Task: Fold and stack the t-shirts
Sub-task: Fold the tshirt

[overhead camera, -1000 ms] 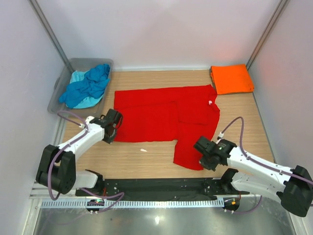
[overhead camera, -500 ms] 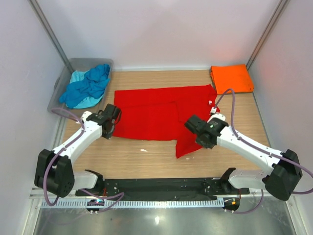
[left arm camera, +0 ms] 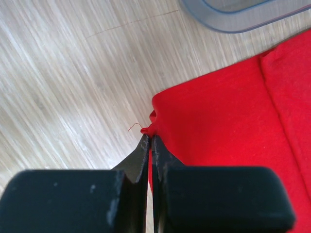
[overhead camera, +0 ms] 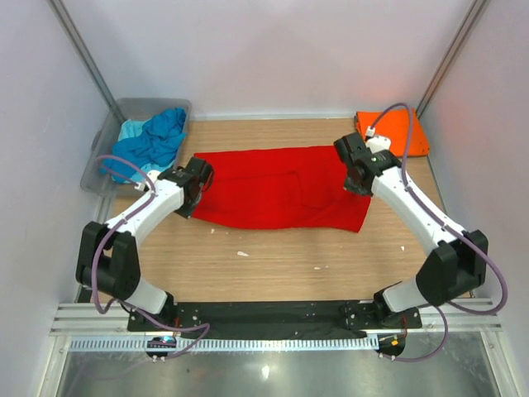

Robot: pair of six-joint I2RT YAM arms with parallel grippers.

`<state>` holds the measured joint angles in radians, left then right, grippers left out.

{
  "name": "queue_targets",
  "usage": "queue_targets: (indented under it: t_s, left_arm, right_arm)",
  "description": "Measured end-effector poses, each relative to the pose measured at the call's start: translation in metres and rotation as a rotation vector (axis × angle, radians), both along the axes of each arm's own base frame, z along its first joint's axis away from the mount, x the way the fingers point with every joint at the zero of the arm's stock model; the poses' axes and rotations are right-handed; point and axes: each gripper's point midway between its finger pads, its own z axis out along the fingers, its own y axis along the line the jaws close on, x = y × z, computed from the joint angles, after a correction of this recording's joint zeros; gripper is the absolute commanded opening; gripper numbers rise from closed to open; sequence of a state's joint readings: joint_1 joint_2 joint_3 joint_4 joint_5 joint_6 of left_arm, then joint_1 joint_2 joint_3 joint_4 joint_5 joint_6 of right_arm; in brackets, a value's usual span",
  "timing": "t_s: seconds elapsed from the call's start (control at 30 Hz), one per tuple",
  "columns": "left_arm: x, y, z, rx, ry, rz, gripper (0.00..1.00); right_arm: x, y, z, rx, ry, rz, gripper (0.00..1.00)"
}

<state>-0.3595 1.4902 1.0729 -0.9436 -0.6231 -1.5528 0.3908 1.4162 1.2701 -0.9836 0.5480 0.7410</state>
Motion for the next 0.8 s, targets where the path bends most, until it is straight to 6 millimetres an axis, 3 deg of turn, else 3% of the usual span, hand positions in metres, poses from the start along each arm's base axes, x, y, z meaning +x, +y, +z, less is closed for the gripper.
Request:
queue_targets:
  t_s: [0.33, 0.53, 0.8]
  left_arm:
    - [0.037, -0.004, 0.002, 0.069, 0.026, 0.02, 0.0]
    - [0.062, -0.006, -0.006, 0.108, 0.063, 0.035, 0.0]
    - [0.078, 0.0, -0.017, 0.121, 0.101, 0.063, 0.0]
  right_arm:
    - [0.068, -0.019, 0.009, -0.038, 0.028, 0.024, 0.01]
    - [0.092, -0.019, 0.002, -0.052, 0.058, 0.056, 0.01]
    - [0.121, -0.02, -0.004, -0.082, 0.088, 0.091, 0.01]
